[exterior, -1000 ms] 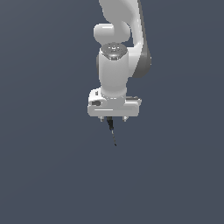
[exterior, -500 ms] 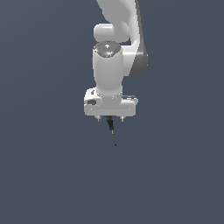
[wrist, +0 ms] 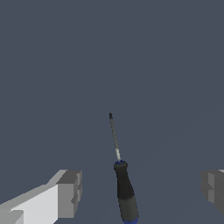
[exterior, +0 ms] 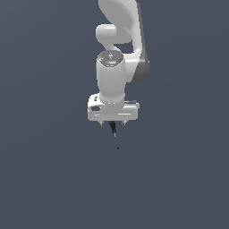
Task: Pick up the object and move it to a goal position.
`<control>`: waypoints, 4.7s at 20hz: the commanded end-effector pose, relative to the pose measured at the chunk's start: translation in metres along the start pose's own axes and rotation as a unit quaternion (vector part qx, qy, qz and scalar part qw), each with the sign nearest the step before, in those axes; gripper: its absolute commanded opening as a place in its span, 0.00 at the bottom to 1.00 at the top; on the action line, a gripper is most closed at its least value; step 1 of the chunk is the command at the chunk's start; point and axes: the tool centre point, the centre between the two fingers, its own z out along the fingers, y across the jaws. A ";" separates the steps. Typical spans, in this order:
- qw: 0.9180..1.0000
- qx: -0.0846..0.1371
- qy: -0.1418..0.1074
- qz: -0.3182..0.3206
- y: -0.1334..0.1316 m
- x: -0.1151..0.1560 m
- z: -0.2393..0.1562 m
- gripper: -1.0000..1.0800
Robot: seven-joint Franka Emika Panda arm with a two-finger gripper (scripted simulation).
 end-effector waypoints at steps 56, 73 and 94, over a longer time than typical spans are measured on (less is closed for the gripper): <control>0.995 -0.003 -0.031 -0.099 0.006 -0.051 0.143 0.00; 0.995 -0.003 -0.032 -0.099 0.079 0.023 0.037 0.00; 0.995 -0.003 -0.031 -0.099 0.151 0.101 -0.067 0.00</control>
